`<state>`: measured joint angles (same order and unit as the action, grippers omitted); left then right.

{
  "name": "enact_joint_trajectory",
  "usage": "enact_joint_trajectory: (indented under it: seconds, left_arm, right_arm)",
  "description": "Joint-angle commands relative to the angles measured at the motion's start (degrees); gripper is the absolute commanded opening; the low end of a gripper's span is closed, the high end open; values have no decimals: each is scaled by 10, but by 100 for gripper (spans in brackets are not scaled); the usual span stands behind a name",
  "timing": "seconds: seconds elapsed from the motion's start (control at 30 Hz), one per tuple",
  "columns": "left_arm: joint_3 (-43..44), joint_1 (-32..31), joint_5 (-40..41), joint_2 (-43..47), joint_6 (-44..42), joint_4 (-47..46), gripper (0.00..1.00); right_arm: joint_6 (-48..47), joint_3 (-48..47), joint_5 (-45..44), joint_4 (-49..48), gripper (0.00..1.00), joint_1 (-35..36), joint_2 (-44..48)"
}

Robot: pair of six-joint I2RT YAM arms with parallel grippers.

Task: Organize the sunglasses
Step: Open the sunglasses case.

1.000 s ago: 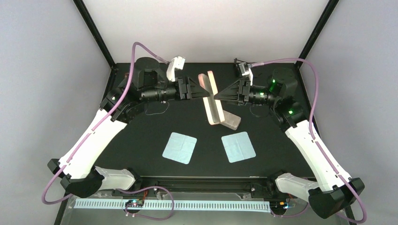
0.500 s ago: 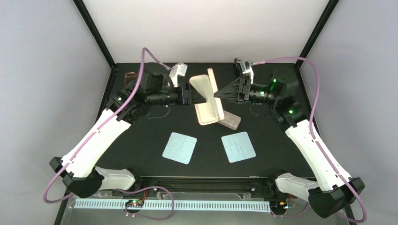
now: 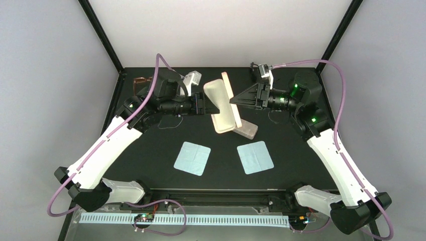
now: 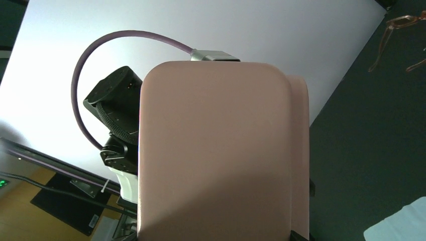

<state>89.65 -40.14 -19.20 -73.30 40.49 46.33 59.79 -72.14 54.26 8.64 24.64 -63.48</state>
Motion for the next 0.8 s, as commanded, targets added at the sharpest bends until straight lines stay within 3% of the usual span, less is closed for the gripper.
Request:
enact_joint_trajectory:
  seconds: [0.0,0.5,0.63,0.77]
  left_arm:
    - [23,3,22,15,3,25,50]
    - [48,-1,37,4,-8,51,43]
    - [102,0,85,-23,-97,103,48]
    - [90,-2,107,-7,-204,89,54]
  right_arm:
    - [-34,-37,-16,40,1,4,8]
    - [-94,-40,-47,156,1,5,-17]
    - [-133,-52,-35,211,1,5,-34]
    - [-147,-50,-7,232,1,5,-43]
